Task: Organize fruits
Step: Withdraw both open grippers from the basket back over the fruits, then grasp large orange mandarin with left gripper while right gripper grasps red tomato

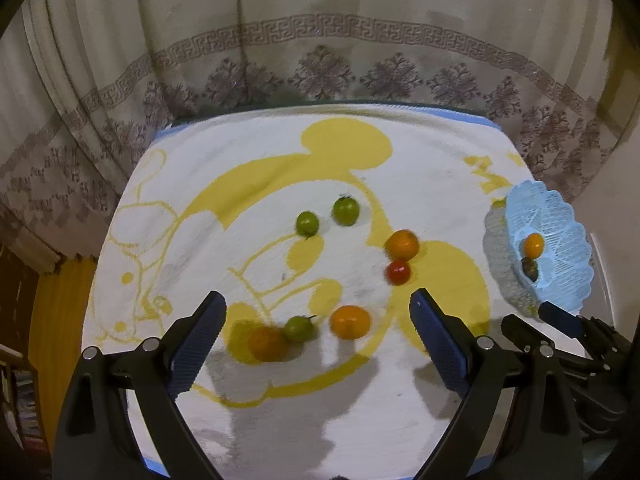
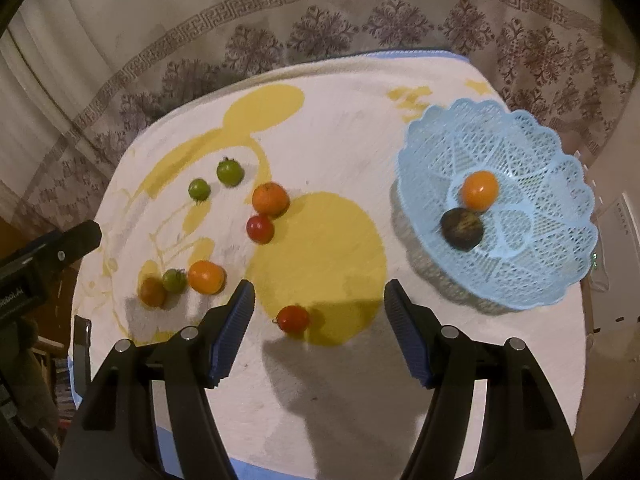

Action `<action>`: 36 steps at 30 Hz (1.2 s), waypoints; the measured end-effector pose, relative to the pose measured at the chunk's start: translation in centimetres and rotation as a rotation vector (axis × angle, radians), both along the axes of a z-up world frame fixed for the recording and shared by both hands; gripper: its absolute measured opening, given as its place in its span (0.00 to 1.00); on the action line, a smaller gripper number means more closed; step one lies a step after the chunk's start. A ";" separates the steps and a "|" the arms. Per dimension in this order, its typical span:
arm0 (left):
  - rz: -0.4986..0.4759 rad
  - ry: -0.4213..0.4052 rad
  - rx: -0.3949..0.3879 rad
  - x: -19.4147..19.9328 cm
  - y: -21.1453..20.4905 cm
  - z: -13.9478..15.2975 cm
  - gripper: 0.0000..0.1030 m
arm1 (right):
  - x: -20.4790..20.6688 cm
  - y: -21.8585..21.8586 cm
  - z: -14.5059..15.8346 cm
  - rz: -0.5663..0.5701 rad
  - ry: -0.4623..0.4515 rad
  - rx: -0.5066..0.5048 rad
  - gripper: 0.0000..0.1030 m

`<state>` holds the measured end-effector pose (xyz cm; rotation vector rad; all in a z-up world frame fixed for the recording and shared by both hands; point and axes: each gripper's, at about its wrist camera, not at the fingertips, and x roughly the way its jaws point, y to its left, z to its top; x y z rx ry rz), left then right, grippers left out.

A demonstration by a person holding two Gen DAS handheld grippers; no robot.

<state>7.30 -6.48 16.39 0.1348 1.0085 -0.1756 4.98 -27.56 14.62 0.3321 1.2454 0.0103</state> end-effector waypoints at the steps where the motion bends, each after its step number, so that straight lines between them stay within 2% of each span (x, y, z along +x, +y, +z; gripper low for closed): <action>1: 0.005 0.013 -0.003 0.2 0.7 -0.5 0.90 | 0.0 0.2 -0.2 0.002 0.003 -0.001 0.67; 12: 0.030 0.118 0.003 1.0 6.1 -5.8 0.90 | 0.4 3.2 -3.0 0.008 0.062 -0.022 0.67; 20: 0.018 0.187 0.000 2.1 7.6 -9.4 0.89 | 0.9 4.3 -4.7 0.004 0.099 -0.037 0.67; 27: -0.059 0.230 -0.010 2.7 6.9 -11.9 0.77 | 1.3 4.2 -5.9 -0.011 0.129 -0.057 0.67; 32: -0.108 0.258 -0.020 3.0 6.4 -13.4 0.64 | 1.6 4.1 -6.5 -0.020 0.143 -0.060 0.67; 36: -0.141 0.256 -0.028 3.1 6.3 -13.9 0.61 | 1.9 4.4 -7.0 -0.014 0.153 -0.062 0.67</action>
